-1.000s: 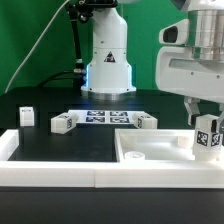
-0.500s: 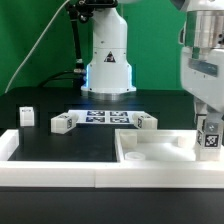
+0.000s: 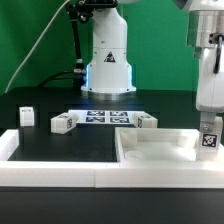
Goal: Assemble one leg
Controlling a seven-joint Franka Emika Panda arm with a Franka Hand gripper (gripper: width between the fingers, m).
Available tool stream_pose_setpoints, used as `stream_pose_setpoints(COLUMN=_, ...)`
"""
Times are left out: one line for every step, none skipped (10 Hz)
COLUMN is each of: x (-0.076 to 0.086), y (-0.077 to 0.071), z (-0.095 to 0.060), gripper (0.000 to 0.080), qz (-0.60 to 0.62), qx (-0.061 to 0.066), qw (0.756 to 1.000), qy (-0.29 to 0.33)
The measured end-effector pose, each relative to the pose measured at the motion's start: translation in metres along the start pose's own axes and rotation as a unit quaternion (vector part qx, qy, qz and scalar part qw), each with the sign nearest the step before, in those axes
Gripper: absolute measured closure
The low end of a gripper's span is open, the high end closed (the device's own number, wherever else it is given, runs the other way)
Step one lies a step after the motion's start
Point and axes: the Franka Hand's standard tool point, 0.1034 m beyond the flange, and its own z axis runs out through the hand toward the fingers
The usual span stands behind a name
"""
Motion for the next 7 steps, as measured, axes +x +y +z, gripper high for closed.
stream_pose_setpoints(x=0.0008, y=-0.0002, z=0.0000, gripper=0.0508, qz=0.002, qx=-0.001, qw=1.000, qy=-0.001)
stream_pose_setpoints(x=-0.0001, y=0.0004, z=0.0003, gripper=0.0452, qz=-0.006, qx=-0.002, qw=1.000, qy=-0.003)
stream_pose_setpoints(x=-0.0005, y=0.0005, z=0.0003, gripper=0.0315, qz=-0.018, qx=-0.002, qw=1.000, qy=-0.005)
stream_pose_setpoints(x=-0.0004, y=0.0005, z=0.0003, gripper=0.0315, qz=-0.018, qx=-0.002, qw=1.000, qy=-0.005)
stream_pose_setpoints(x=-0.0004, y=0.0005, z=0.0003, gripper=0.0182, qz=-0.019, qx=-0.002, qw=1.000, qy=-0.005)
stream_pose_setpoints(x=-0.0004, y=0.0004, z=0.0004, gripper=0.0160, qz=-0.019, qx=-0.002, qw=1.000, qy=-0.005)
stream_pose_setpoints(x=-0.0004, y=0.0004, z=0.0004, gripper=0.0160, qz=-0.019, qx=-0.002, qw=1.000, qy=-0.005)
